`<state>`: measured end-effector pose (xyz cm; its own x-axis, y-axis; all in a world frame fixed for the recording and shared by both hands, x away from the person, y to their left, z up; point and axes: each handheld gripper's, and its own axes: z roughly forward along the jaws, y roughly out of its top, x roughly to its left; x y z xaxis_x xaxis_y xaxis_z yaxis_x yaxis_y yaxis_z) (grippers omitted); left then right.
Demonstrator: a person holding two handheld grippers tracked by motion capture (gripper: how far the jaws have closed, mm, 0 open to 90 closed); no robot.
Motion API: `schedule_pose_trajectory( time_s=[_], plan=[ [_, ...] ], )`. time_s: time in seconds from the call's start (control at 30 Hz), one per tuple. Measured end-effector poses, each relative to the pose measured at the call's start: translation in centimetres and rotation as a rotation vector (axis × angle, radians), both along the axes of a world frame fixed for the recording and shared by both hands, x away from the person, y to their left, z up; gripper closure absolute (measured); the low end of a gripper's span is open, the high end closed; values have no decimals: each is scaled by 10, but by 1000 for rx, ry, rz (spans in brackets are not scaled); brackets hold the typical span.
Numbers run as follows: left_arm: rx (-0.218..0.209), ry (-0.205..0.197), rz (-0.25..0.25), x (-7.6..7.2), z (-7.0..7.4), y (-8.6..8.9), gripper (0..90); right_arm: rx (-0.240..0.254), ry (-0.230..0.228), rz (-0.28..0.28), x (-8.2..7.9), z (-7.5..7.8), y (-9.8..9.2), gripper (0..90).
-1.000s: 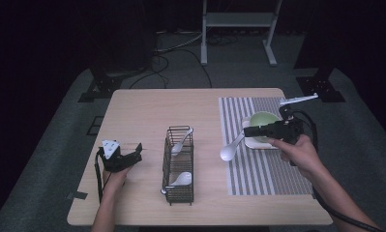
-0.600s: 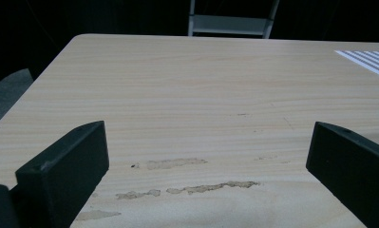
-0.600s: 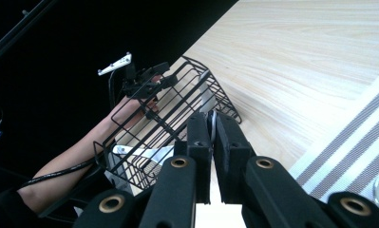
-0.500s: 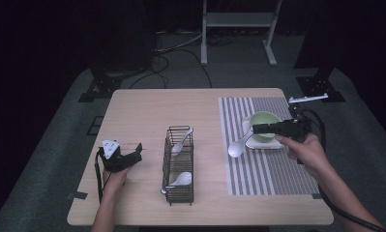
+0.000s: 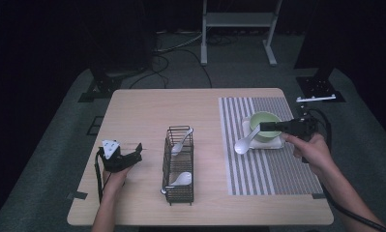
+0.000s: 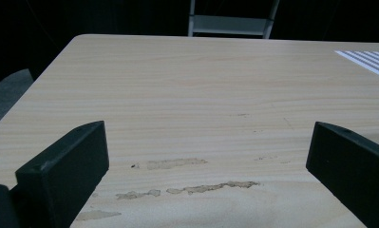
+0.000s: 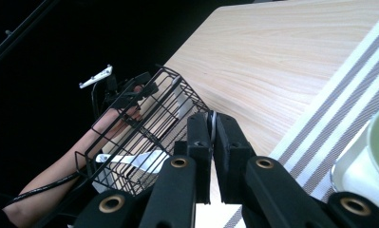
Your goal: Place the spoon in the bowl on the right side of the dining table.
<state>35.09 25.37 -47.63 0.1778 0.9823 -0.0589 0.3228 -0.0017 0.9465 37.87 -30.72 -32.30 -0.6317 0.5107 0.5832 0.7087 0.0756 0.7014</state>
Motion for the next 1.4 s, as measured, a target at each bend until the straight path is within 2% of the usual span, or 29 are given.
schedule_pose_trajectory(
  time_s=[1.4],
  plan=[
    [3,0,-1,0,0,0,0,9,-5,-153,17,0,-44,853]
  ],
)
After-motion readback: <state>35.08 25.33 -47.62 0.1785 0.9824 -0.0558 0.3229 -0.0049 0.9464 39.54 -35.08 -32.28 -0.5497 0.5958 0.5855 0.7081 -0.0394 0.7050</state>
